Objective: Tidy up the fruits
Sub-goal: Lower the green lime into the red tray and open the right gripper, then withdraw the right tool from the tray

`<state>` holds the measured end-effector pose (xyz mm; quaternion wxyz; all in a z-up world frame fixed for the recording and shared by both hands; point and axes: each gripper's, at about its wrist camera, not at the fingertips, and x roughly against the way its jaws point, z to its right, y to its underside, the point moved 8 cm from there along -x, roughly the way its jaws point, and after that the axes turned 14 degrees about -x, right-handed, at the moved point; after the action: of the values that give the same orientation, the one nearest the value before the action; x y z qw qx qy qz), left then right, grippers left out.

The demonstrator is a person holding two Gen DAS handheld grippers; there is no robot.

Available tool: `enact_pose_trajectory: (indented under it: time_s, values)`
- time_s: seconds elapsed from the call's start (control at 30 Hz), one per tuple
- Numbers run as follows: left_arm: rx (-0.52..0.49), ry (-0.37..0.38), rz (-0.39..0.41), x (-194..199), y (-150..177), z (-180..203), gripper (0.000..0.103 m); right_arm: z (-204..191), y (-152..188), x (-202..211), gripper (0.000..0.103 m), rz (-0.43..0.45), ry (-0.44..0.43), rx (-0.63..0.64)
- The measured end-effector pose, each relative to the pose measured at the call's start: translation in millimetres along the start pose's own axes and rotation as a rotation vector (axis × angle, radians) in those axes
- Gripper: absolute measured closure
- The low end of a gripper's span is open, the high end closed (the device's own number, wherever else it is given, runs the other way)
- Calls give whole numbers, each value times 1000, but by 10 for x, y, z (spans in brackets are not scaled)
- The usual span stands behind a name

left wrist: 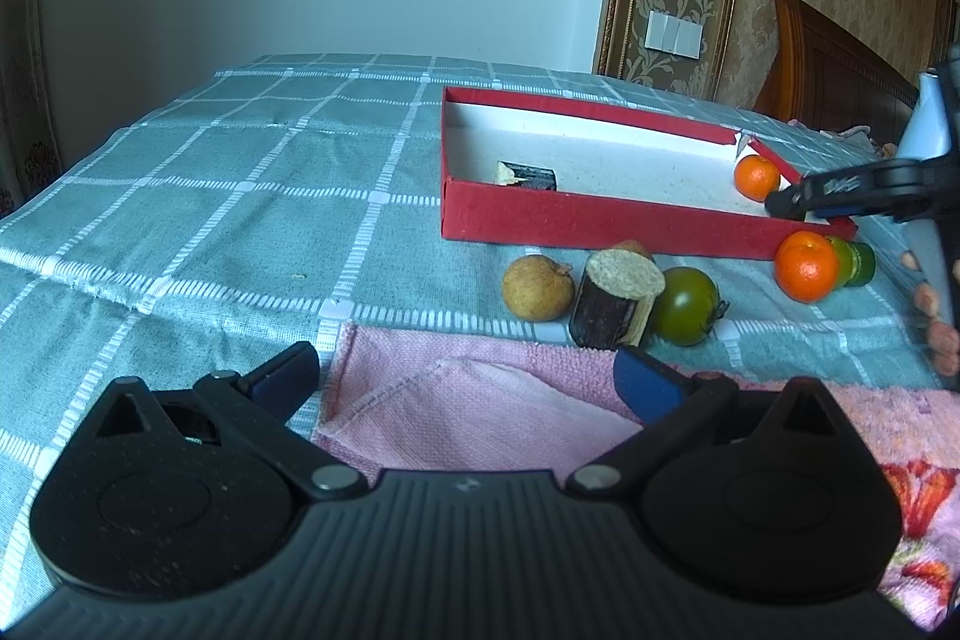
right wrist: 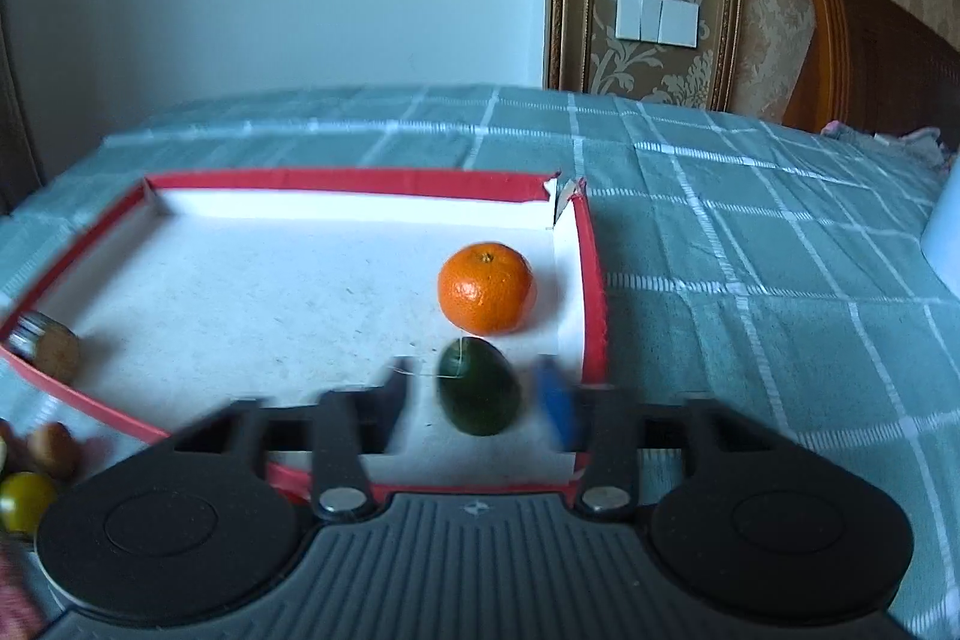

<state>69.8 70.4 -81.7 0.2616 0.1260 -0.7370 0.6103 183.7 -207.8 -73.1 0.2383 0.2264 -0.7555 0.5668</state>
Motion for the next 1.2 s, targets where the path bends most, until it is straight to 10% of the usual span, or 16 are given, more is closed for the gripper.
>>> enact_pose_trajectory:
  time_s: [0.13,0.43,1.2]
  values:
    - [-6,-4,-4,-6,5,0,0,25,74,374,25,30,-79,-56]
    - [-10,-7,-4,-6,3,6,0,343,492,884,23,165,66,21]
    - [-144,-143,15,103,-272,109,0,561,488,911,7,181,20,-97]
